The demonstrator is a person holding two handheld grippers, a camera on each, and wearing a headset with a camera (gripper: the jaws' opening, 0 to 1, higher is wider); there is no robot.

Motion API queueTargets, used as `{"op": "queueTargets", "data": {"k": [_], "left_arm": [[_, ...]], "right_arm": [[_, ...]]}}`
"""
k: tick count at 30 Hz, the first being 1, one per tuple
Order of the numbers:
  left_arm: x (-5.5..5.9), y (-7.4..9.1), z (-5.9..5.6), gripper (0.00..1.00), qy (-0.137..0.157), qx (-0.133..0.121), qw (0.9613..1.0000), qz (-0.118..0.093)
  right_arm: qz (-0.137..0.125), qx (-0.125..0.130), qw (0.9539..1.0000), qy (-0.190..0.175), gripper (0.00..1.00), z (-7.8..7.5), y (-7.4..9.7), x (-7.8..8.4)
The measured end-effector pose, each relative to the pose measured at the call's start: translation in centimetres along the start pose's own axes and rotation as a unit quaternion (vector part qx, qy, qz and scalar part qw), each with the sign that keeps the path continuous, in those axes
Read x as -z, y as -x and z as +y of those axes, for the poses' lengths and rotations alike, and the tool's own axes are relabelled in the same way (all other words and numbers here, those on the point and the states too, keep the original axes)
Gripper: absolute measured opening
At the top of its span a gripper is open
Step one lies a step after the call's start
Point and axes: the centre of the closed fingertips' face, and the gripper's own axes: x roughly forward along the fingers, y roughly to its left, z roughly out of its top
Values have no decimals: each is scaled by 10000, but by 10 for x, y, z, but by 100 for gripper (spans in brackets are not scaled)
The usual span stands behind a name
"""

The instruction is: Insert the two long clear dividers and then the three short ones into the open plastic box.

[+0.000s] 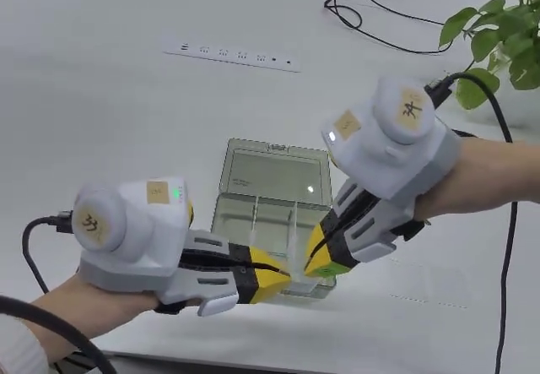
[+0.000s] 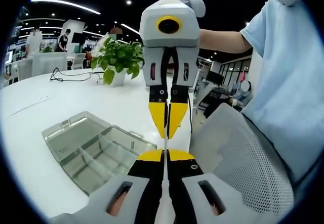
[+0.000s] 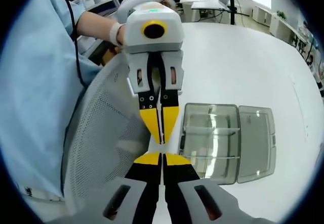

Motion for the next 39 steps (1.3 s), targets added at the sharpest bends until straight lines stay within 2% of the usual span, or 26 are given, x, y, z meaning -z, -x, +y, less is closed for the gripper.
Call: {"op": "queueTargets", "data": {"k": [5, 8, 10, 14, 16, 23, 28, 39], "left_arm": [[2, 3, 3, 0, 40, -107, 9999, -7], [4, 8, 10, 0, 114, -275, 9996, -33], [3, 12, 15, 3, 193, -416, 9989, -138], [8, 21, 24, 18, 257, -698, 9972, -121], [9, 26, 27, 21, 269, -804, 9963, -155], [16, 42, 40, 42, 336, -1227, 9918, -143], [24, 52, 49, 61, 341, -1589, 9867, -72], [40, 66, 61, 91, 632, -2049, 9767, 41]], "right_arm": [[169, 3, 9999, 4, 2, -3, -3, -4], [193, 44, 9998, -6, 2, -7, -2, -8], [166, 90, 9998, -46, 2, -12, 0, -13], [197, 220, 9995, -100, 2, -23, 2, -17], [201, 255, 9994, -114, 2, -27, 2, -19], [198, 372, 9989, -198, 2, -41, -1, -27], [217, 542, 9979, -290, 2, -55, -3, -35], [356, 658, 9968, -267, 2, -76, -11, -44]]}}
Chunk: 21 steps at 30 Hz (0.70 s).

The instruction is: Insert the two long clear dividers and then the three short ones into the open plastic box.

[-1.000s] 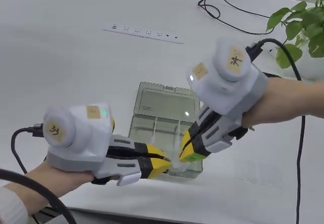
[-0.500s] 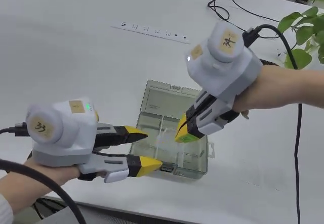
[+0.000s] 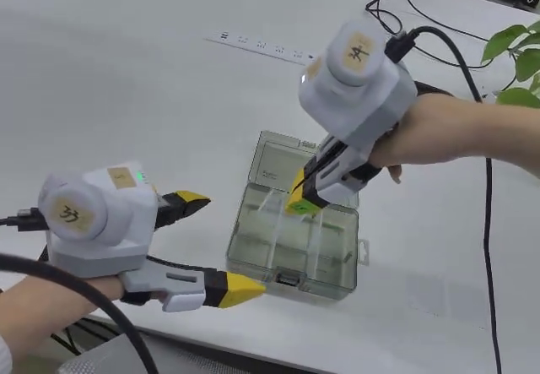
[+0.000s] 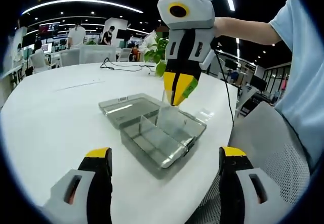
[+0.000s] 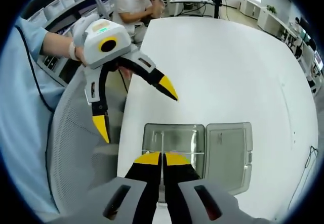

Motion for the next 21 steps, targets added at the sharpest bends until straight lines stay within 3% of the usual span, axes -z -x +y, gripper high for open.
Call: {"op": "queueTargets", "data": {"k": [4, 21], "left_arm": [[3, 1, 4, 100, 76, -111, 9999, 30], [15, 6, 8, 98, 246, -165, 9995, 113]], "right_arm": [[-70, 57, 10000, -6, 2, -8, -2, -5], [27, -34, 10000, 54, 2, -15, -18, -4]]}}
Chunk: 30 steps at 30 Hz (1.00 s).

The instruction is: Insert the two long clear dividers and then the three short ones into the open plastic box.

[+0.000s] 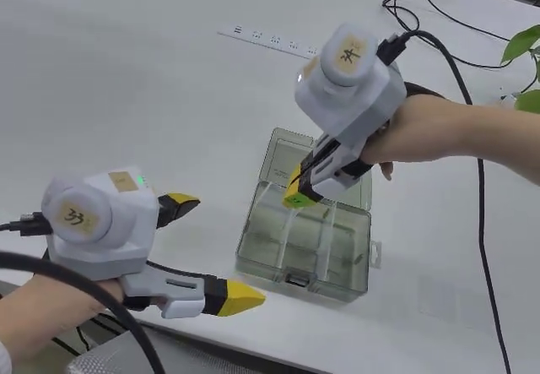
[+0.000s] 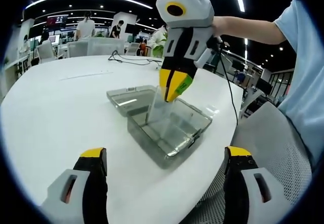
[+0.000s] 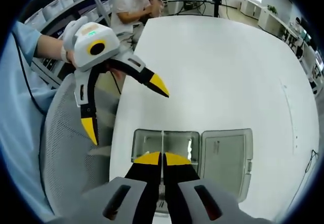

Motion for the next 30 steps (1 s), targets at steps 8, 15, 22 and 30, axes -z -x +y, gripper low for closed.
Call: {"op": "queueTargets", "data": {"k": [8, 15, 22, 30], "left_arm": [[0, 0, 1, 97, 46, -2, 10000, -36], [2, -1, 1, 96, 84, 16, 10000, -12], [1, -2, 0, 95, 85, 23, 10000, -35], [2, -1, 1, 94, 113, 17, 9999, -24]], "right_arm": [[32, -31, 10000, -7, 2, 1, -6, 2], [70, 17, 10000, -2, 2, 0, -8, 1], [214, 91, 9997, 83, 2, 2, -18, 1], [442, 291, 9985, -122, 2, -2, -28, 4]]}}
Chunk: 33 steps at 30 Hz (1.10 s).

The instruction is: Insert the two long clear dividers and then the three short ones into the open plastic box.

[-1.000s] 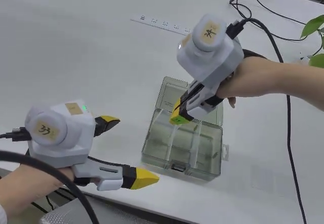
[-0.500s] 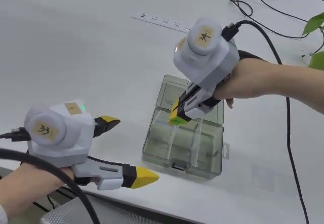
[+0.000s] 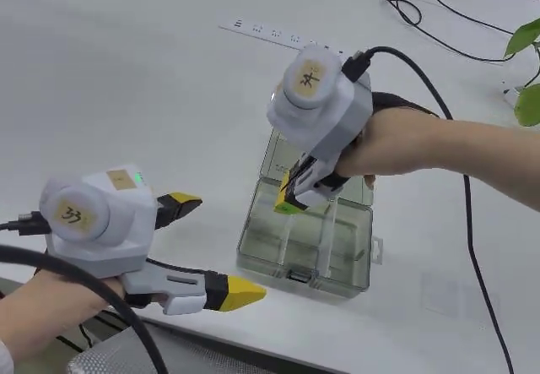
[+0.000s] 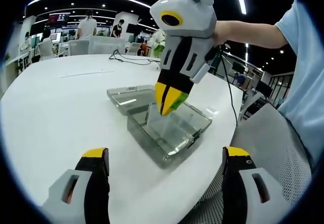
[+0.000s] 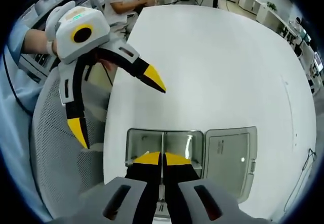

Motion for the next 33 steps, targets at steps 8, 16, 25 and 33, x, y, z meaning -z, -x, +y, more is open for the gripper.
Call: {"op": "queueTargets", "data": {"k": [8, 16, 25, 33], "left_arm": [[1, 1, 0, 93, 32, -1, 10000, -7], [1, 0, 0, 94, 33, -3, 10000, -17], [1, 1, 1, 93, 30, 0, 10000, -12], [0, -1, 0, 93, 13, 25, 10000, 4]], "right_arm": [[87, 23, 10000, -9, 2, -1, -7, 2], [223, 67, 9997, -65, 2, -1, -16, 4], [369, 77, 9993, -87, 2, -2, -24, 7], [477, 122, 9988, -59, 2, -3, -32, 10]]}}
